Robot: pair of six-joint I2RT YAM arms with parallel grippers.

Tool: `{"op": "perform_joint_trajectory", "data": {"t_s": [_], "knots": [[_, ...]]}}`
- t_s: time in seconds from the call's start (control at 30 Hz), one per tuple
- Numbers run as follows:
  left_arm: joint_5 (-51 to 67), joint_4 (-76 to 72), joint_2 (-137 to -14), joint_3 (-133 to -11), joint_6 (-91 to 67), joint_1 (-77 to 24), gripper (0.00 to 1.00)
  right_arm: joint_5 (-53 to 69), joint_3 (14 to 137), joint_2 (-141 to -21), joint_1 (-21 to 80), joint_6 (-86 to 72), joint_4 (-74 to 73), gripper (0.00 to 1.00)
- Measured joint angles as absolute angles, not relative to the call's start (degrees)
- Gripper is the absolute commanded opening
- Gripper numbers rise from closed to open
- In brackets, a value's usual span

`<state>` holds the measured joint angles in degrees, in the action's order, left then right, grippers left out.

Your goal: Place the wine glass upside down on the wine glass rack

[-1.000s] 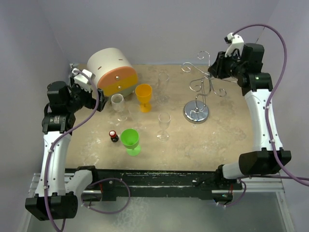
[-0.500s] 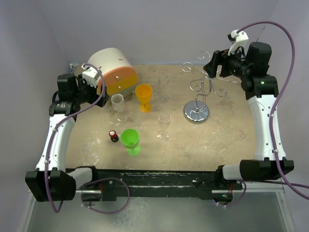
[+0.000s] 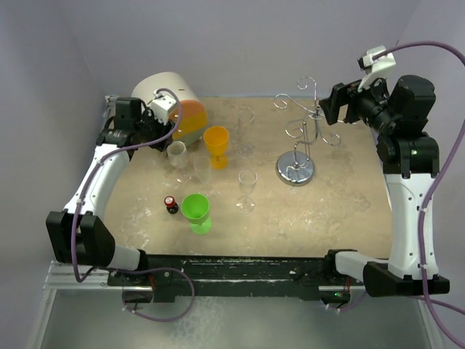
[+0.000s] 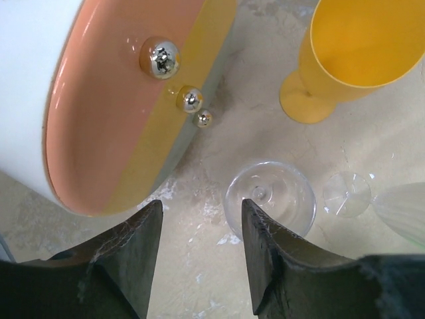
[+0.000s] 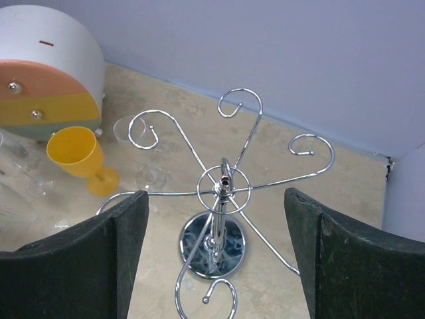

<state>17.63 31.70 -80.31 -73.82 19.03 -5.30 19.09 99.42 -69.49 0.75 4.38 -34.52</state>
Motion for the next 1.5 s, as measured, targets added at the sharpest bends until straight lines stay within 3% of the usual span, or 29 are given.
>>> {"op": "perform_joint_trajectory", "data": {"t_s": [0.3, 0.6, 0.73, 1.1, 1.5], "knots": [[17.3, 36.1, -84.7, -76.4, 20.4, -6.1, 0.5, 18.5, 97.7, -68.3, 0.3, 5.6, -34.5, 0.86], [16.7, 39.6, -88.8, -79.9, 20.7, -7.1, 0.32, 18.5, 96.4, -68.2, -0.6, 5.6, -34.5, 0.86], [16.1, 41.1, -90.6, -81.2, 20.7, -7.6, 0.3, 18.6, 95.7, -68.2, -1.1, 5.6, -34.4, 0.86], [14.3, 45.9, -93.0, -84.6, 21.3, -8.4, 0.01, 18.6, 94.7, -68.1, -1.7, 5.6, -34.4, 0.87], [9.3, 55.6, -87.8, -90.6, 25.5, -8.4, 0.0, 19.9, 94.7, -65.4, -3.4, 6.8, -34.5, 0.91]]}}
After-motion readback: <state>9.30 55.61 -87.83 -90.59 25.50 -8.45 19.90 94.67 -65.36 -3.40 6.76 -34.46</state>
